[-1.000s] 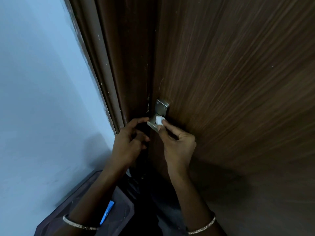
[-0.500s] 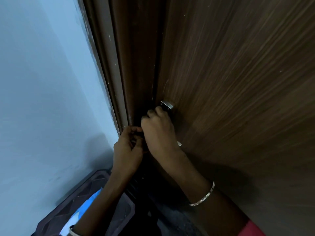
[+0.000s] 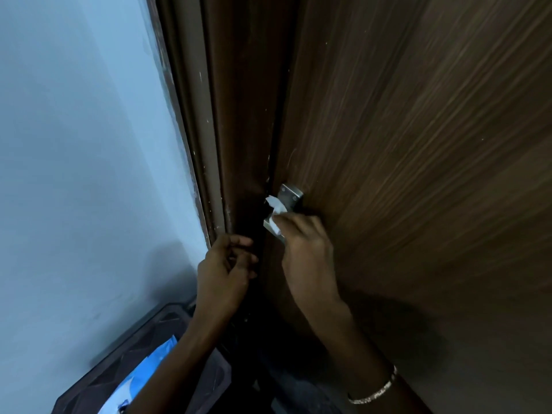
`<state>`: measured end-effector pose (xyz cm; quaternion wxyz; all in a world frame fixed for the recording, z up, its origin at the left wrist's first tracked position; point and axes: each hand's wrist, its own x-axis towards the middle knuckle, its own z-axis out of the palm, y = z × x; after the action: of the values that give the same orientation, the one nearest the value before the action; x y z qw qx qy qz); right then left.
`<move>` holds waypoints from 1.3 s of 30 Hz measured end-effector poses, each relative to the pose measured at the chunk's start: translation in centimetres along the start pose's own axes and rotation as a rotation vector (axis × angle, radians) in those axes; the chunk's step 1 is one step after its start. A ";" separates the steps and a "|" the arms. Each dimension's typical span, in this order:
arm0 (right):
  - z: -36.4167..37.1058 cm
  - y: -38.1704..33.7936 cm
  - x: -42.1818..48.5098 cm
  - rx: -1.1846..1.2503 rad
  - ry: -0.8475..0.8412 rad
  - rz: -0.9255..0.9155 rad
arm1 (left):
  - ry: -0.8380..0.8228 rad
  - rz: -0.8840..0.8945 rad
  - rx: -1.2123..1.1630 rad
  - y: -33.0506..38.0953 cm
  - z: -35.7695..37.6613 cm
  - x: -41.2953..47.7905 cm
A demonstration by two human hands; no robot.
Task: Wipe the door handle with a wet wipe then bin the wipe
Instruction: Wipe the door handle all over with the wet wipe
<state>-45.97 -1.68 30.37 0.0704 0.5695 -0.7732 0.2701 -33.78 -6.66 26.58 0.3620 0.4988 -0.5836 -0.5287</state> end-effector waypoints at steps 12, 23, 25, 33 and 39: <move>-2.8 1.1 -1.0 0.184 0.294 0.113 | -0.064 -0.051 0.006 0.6 0.5 -0.1; -1.4 1.3 0.3 0.050 -0.119 0.274 | -0.094 -0.065 -0.020 1.2 -0.3 -1.2; -2.0 1.4 0.2 0.083 -0.136 0.350 | -0.107 -0.066 -0.030 1.2 -0.8 -1.7; -4.9 -0.1 -4.8 -0.063 0.052 0.474 | -0.150 -0.075 -0.043 1.0 -3.3 -3.8; -6.1 -4.3 -8.5 0.120 0.201 0.468 | -0.204 -0.053 -0.071 0.7 -6.1 -6.3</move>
<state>-40.35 7.64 33.48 0.0487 0.3486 -0.8555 0.3798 -26.65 -2.20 29.04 0.3041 0.4442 -0.5850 -0.6066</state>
